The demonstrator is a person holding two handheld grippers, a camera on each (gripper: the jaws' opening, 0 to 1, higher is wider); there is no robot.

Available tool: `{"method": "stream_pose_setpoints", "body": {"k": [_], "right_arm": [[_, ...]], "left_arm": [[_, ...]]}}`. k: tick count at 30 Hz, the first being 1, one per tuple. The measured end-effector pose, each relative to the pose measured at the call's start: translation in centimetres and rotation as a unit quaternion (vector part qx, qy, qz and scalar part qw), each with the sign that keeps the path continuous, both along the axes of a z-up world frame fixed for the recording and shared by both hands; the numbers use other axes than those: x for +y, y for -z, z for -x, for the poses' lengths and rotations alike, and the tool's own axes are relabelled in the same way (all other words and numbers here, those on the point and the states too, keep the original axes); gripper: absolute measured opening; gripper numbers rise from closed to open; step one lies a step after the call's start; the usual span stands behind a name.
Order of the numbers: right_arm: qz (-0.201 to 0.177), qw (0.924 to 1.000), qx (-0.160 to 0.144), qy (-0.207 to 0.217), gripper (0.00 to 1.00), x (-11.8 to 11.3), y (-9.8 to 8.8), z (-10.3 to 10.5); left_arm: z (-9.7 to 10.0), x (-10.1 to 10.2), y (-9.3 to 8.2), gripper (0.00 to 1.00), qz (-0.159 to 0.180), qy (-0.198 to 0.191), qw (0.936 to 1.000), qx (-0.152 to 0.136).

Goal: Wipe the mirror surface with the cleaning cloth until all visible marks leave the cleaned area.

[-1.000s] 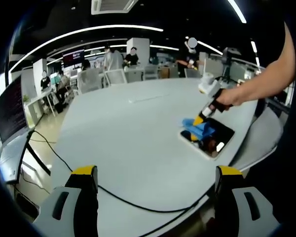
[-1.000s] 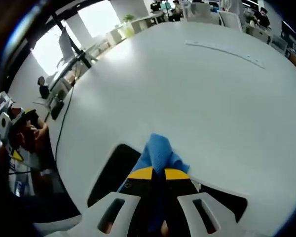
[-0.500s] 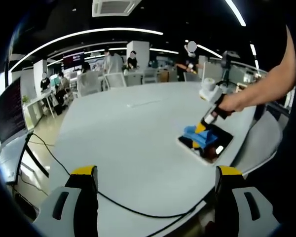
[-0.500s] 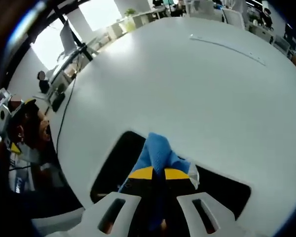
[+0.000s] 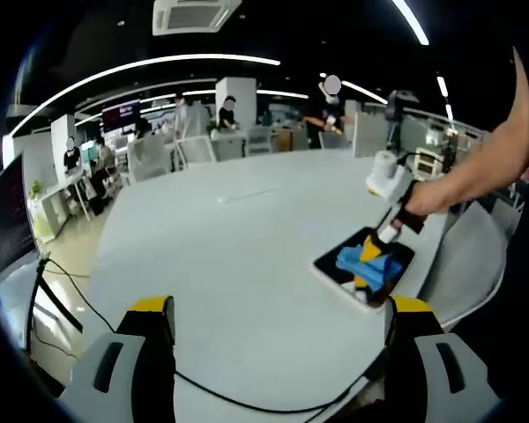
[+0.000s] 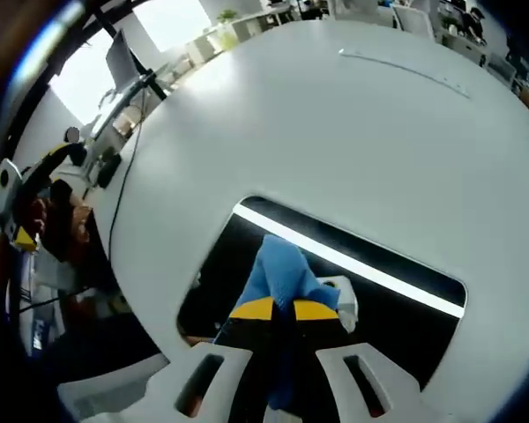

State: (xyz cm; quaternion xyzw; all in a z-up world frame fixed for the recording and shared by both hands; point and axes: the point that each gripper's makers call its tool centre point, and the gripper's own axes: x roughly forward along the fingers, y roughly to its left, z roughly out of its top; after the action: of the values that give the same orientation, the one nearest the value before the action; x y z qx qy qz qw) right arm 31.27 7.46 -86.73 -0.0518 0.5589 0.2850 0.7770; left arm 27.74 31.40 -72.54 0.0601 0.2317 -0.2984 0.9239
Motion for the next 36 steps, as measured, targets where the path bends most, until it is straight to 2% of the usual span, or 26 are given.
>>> {"method": "stream_pose_setpoints", "body": {"k": [5, 7, 11, 16, 21, 23, 26, 30, 34, 36], "right_arm": [[-0.006, 0.9997, 0.006, 0.024, 0.0, 0.0, 0.0, 0.2], [-0.001, 0.9995, 0.011, 0.028, 0.0, 0.0, 0.0, 0.7], [0.021, 0.9996, 0.0, 0.02, 0.0, 0.1, 0.1, 1.2], [0.023, 0.9996, 0.007, 0.014, 0.0, -0.1, 0.1, 2.5], [0.015, 0.9999, 0.005, 0.008, 0.0, -0.2, 0.1, 3.1], [0.002, 0.9998, 0.013, 0.013, 0.0, -0.1, 0.1, 3.4], [0.0, 0.9998, 0.018, -0.002, 0.0, 0.1, 0.1, 3.9], [-0.006, 0.9998, 0.017, -0.012, 0.0, 0.2, 0.1, 4.4], [-0.011, 0.9995, 0.027, -0.012, 0.0, 0.2, 0.0, 4.7], [-0.012, 0.9995, 0.029, -0.008, 0.0, 0.1, 0.0, 4.8]], "left_arm": [[-1.0, -0.2, 0.4, 0.99, -0.003, 0.011, 0.9999, -0.002], [-1.4, -0.2, 0.3, 0.99, 0.002, 0.01, 0.9999, 0.002], [-2.1, -0.6, -0.1, 0.99, 0.012, 0.012, 0.9998, -0.003], [-2.0, -0.9, 0.1, 0.99, 0.003, 0.007, 1.0, 0.001], [-1.8, -2.2, -0.6, 0.99, 0.017, -0.013, 0.9997, -0.008], [-1.4, -2.7, -0.3, 0.99, 0.01, -0.017, 0.9998, -0.007], [-1.0, -3.3, 0.1, 0.99, 0.001, -0.022, 0.9998, -0.005], [-0.8, -4.2, 0.2, 0.99, -0.017, -0.015, 0.9997, -0.007], [-0.8, -4.9, -0.3, 0.99, -0.015, -0.014, 0.9997, -0.011], [-1.0, -5.2, -0.1, 0.99, -0.021, -0.005, 0.9997, -0.011]]}}
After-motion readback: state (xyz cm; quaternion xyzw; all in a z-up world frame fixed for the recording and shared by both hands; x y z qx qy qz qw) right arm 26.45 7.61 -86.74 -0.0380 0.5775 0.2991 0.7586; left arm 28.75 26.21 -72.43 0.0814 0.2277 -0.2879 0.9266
